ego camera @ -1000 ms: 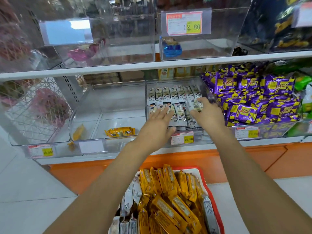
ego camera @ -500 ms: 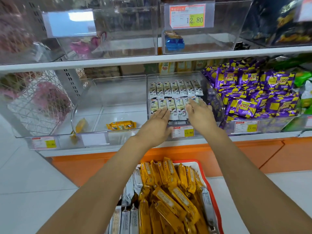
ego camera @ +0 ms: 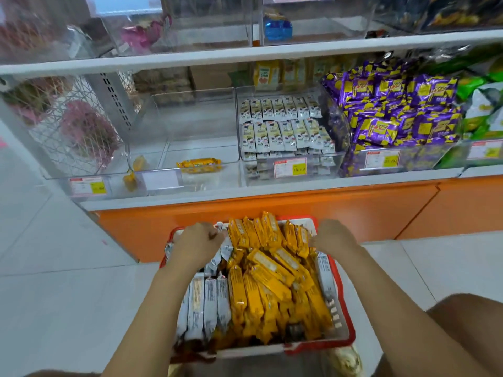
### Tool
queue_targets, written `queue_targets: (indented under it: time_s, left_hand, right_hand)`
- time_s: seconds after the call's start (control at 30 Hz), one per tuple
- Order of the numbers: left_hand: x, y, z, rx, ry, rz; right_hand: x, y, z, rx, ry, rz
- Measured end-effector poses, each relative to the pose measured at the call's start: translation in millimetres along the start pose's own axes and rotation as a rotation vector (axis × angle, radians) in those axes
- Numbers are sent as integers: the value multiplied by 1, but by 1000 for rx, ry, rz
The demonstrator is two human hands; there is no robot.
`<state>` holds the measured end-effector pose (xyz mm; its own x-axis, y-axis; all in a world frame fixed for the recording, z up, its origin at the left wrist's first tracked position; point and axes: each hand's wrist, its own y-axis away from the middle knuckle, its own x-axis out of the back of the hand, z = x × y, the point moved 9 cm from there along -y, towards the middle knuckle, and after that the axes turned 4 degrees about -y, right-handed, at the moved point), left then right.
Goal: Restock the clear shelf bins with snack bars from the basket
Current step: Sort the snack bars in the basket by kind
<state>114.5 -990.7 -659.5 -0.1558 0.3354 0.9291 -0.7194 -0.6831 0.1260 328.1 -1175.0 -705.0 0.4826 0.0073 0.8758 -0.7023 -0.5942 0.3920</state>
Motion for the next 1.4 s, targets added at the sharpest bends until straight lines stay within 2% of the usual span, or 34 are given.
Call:
queue_targets:
  time_s: [0.07,0.2,0.3,0.4,0.47,0.63,0.87,1.0,1.2,1.3,1.4]
  left_hand:
    - [-14,10,-25,64,-7,-23]
    - [-37,36,-81,322,-14,-112]
    - [-41,59,-109,504,1,-57]
    - [-55,73,-131,602,73,-64]
    - [-64,77,-134,597,107,-111]
    - [-64,84,-125,541,10,-31]
    - [-66,90,-110,527,104,-5]
    - [-60,89,-106,483,177,13]
    - [-27,88,-80,454,501,80]
    - [-29,85,-57,441,1063,-21]
    - [-36,82,-28,373,1465,-214]
  right_hand:
    - [-26,4,14,-46,-17,-13]
    - [-58,4,33,-79,-96,62]
    - [-62,4,35,-37,-91,161]
    - [-71,2,33,6,-108,147]
    - [-77,-3,38,0,-138,138]
    - [-76,2,38,-37,-189,156]
    - [-90,12,53,-77,-235,222]
    - [-89,14,60,-127,-182,272]
    - [-81,10,64,-62,-257,320]
    - [-81,10,60,-57,-184,347]
    - [-77,11,59,-127,-322,341]
